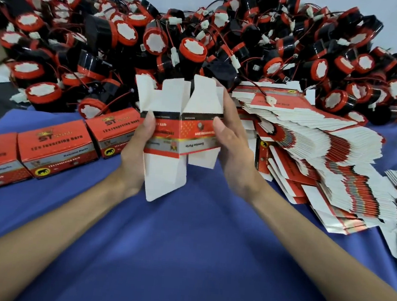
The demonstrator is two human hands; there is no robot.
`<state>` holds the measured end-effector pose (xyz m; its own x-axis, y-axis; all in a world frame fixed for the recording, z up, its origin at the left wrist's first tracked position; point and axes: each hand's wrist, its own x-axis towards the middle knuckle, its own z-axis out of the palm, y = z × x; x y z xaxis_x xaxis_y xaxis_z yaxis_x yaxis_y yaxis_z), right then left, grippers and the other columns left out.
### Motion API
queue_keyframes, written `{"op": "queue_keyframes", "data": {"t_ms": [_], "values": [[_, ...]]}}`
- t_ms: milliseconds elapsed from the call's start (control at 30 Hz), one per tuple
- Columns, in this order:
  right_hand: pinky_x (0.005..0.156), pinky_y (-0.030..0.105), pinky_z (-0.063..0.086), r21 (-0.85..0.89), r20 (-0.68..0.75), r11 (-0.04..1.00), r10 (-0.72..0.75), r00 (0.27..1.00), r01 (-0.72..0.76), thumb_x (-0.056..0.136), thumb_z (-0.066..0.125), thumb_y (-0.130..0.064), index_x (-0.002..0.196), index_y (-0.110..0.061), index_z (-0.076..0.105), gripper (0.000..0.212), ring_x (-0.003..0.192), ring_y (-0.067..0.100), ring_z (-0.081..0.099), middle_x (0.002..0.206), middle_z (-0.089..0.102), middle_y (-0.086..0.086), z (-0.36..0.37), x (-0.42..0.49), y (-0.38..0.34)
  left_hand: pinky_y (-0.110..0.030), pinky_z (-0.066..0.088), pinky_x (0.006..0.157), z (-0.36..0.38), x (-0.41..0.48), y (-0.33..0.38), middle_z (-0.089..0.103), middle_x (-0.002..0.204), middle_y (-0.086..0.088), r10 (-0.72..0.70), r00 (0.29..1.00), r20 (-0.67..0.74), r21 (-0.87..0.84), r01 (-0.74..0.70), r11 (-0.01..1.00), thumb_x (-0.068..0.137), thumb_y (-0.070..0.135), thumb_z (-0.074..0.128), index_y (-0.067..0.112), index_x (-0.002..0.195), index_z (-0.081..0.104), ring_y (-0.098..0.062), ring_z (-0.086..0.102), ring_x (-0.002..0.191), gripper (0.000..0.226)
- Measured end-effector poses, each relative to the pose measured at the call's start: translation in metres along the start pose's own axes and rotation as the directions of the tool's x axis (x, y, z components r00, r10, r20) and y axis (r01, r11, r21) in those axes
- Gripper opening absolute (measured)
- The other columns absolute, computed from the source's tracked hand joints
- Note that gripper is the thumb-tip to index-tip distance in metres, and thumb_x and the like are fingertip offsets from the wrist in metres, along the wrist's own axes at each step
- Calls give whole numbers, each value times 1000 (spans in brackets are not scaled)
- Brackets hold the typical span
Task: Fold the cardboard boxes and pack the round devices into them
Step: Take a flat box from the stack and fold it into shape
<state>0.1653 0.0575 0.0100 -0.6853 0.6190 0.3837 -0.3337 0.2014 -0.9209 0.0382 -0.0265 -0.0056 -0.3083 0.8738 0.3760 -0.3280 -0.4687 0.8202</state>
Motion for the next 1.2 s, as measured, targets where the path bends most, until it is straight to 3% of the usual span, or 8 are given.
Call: {"op": "queue_keyframes", "data": {"t_ms": [100, 233, 400, 533, 700, 900, 1100, 1200], "values": [[110, 45, 38, 103, -61, 993, 67, 996, -61, 92, 52, -33, 131, -49, 40, 44, 136, 19, 42, 152, 36, -3, 2, 2, 8, -34, 56, 86, 0, 6, -4, 74, 105, 0, -114, 979, -167, 86, 130, 988, 91, 51, 46, 24, 104, 72, -16, 69, 99, 40], [106, 40, 44, 57, -184, 995, 95, 978, -86, 95, 52, -30, 136, -47, 39, 46, 136, 15, 42, 151, 35, -12, 4, 3, 14, -24, 53, 86, -7, 11, -4, 61, 118, 11, 174, 949, -262, 529, -9, 848, 100, 35, 45, 33, 132, 42, -2, 63, 105, 33], [87, 17, 49, -156, -179, 988, -14, 984, -15, 96, 57, -18, 146, -25, 34, 56, 127, 2, 46, 140, 39, -4, 7, 1, 9, -19, 51, 84, -5, 7, -6, 46, 143, 0, 100, 988, -120, 431, -38, 902, 76, 68, 62, 32, 138, 35, -8, 56, 120, 76], [87, 19, 50, -78, -114, 997, -7, 993, -2, 91, 58, -19, 136, -30, 38, 51, 129, 4, 45, 136, 43, -15, 11, -2, 5, -19, 51, 80, -7, 7, -5, 56, 130, 9, 81, 985, -151, 378, -18, 926, 73, 44, 65, 31, 132, 43, -4, 60, 113, 65], [102, 42, 47, -27, -193, 999, 41, 980, -47, 88, 56, -25, 138, -27, 34, 55, 128, 24, 47, 137, 45, 11, 10, -1, 5, -24, 50, 85, -3, 4, -5, 45, 132, -3, 217, 959, -183, 470, -108, 876, 78, 39, 62, 20, 118, 43, -11, 56, 112, 49], [88, 18, 49, -20, -165, 999, 32, 986, -36, 96, 53, -20, 142, -23, 38, 48, 122, -2, 52, 138, 46, -10, 12, -1, 8, -29, 50, 87, -2, 3, -5, 39, 143, -10, 227, 959, -171, 430, -134, 893, 82, 35, 57, 23, 117, 43, -13, 54, 116, 40], [105, 44, 44, -111, -183, 993, 28, 983, -49, 95, 49, -32, 135, -36, 45, 41, 128, 17, 49, 134, 51, 3, 16, -3, 9, -28, 49, 88, -7, 7, -4, 45, 138, -8, 256, 959, -125, 510, -159, 845, 93, 21, 49, 24, 129, 44, -16, 53, 122, 36], [101, 37, 47, -136, -182, 990, 17, 983, -42, 97, 44, -35, 133, -37, 47, 36, 121, 16, 53, 128, 54, 5, 17, -3, 8, -27, 47, 94, -10, 7, -4, 42, 136, -7, 270, 958, -96, 584, -165, 795, 90, 34, 47, 30, 122, 50, -23, 47, 127, 33]]}}
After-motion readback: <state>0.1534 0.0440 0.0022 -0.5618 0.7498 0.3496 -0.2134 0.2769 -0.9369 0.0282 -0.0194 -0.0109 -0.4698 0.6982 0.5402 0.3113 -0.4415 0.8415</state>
